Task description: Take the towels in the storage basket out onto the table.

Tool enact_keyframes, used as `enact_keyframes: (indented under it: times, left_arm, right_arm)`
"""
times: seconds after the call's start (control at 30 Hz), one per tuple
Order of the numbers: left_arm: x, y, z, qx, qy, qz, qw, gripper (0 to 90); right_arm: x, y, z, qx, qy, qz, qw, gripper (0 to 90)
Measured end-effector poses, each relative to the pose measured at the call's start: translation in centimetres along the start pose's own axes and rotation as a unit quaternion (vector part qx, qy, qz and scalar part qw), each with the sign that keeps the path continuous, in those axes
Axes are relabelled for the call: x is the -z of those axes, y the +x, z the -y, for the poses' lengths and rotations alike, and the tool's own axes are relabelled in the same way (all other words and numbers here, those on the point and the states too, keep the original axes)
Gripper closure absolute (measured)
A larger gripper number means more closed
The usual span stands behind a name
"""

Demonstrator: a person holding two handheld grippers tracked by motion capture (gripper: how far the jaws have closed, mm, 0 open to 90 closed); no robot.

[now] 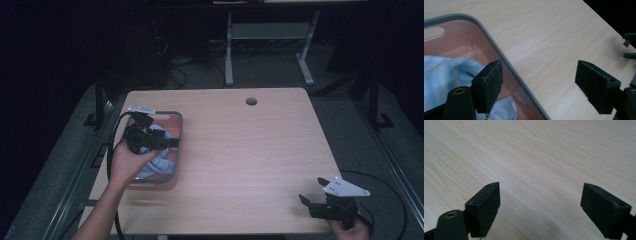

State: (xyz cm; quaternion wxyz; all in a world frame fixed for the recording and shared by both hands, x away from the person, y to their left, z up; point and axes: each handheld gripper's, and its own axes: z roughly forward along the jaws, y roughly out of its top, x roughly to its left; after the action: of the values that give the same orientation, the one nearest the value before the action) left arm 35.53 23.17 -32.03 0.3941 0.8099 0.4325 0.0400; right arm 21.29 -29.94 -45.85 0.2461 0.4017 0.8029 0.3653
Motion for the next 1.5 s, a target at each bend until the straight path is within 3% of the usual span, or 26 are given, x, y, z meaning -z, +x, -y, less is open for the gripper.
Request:
enact_keyframes:
  times: [0.1,0.4,0.5,0.57,0.7,0.9,1.17,1.5]
  left_arm:
    - [0.7,1.3,0.3,0.013,0.001,-0.013,0.9998,22.2]
    - [2.2,3.1,1.1,0.035,-0.013,-0.036,0.9986,22.3]
    - [2.5,4.0,1.6,0.047,-0.015,-0.047,0.9977,22.3]
    - [2.6,4.8,2.0,0.066,-0.018,-0.058,0.9959,20.4]
    - [2.6,5.5,2.5,0.077,-0.016,-0.068,0.9946,20.4]
    - [2.0,6.5,3.1,0.097,-0.002,-0.09,0.9912,21.1]
    - [0.8,7.2,3.6,0.111,0.015,-0.1,0.9887,22.6]
    - [-0.9,7.5,3.7,0.114,0.055,-0.117,0.9851,33.9]
  right_arm:
    - [0.1,-0.1,0.1,-0.001,0.0,0.001,1.0,15.5]
    - [0.0,0.0,0.0,0.0,0.001,-0.001,1.0,15.5]
    - [0.0,0.0,0.0,0.001,0.0,-0.001,1.0,15.5]
    - [0.1,0.0,0.0,0.0,0.0,-0.001,1.0,15.5]
    - [0.0,0.0,0.0,0.001,0.0,-0.003,1.0,15.5]
    - [0.0,0.2,0.0,0.004,0.001,-0.005,1.0,15.5]
    - [0.0,0.2,-0.1,0.004,-0.001,-0.006,1.0,15.5]
    - [0.0,0.3,-0.1,0.005,-0.001,-0.006,1.0,15.5]
